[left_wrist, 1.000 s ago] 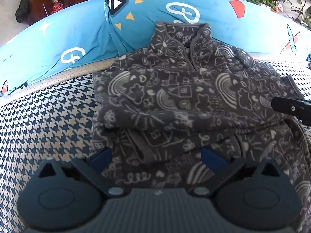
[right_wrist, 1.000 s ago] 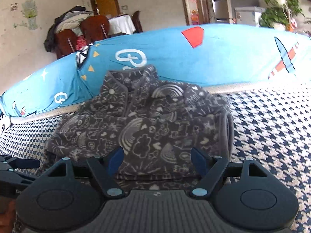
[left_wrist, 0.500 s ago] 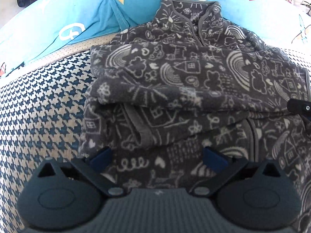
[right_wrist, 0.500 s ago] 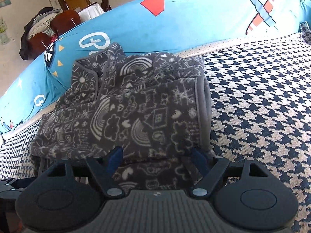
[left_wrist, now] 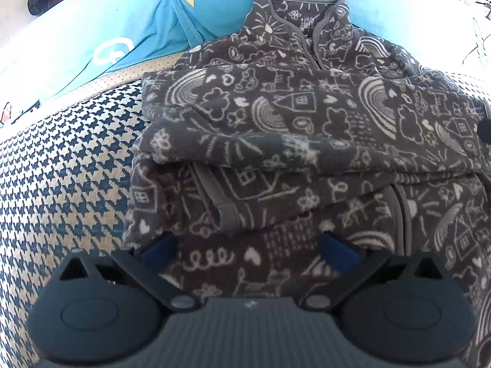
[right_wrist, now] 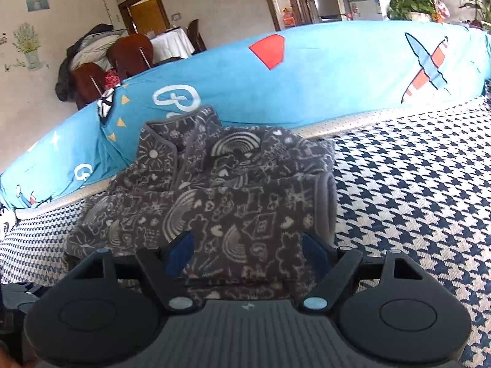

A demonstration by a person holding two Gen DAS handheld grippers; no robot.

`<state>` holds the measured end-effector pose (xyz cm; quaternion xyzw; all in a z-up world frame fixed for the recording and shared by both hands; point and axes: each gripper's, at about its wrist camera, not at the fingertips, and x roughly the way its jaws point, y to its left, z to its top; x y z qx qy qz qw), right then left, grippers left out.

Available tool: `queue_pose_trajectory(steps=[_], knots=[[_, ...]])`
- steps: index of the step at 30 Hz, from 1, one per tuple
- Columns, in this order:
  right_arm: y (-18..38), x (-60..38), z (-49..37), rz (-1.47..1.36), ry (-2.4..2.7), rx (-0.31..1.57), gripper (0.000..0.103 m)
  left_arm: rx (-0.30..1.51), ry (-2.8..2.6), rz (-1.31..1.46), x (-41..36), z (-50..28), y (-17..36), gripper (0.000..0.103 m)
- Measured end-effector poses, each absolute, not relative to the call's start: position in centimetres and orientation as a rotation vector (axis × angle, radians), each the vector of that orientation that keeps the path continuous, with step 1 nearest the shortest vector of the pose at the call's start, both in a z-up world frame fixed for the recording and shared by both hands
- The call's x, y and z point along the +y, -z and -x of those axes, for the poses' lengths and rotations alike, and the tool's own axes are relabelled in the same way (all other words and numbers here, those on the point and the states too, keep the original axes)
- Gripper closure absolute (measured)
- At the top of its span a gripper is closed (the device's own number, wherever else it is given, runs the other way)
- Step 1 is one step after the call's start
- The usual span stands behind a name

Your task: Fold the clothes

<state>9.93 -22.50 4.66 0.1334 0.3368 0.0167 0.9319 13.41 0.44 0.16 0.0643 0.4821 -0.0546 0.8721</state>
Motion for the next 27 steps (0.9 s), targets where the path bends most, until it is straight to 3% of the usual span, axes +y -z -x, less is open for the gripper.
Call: queue_pose_trajectory(steps=[7, 27], knots=[[-1.9, -23.9, -11.3, -0.335, 0.053, 0.816, 0.025, 1.006, 0.117, -0.135, 0.4, -13.4, -0.1, 0.000], [-2.9, -28.9, -12.1, -0.397, 0.008, 0.627, 0.025, 0.999, 0.130, -0.135, 0.5, -13.3, -0.1, 0.000]])
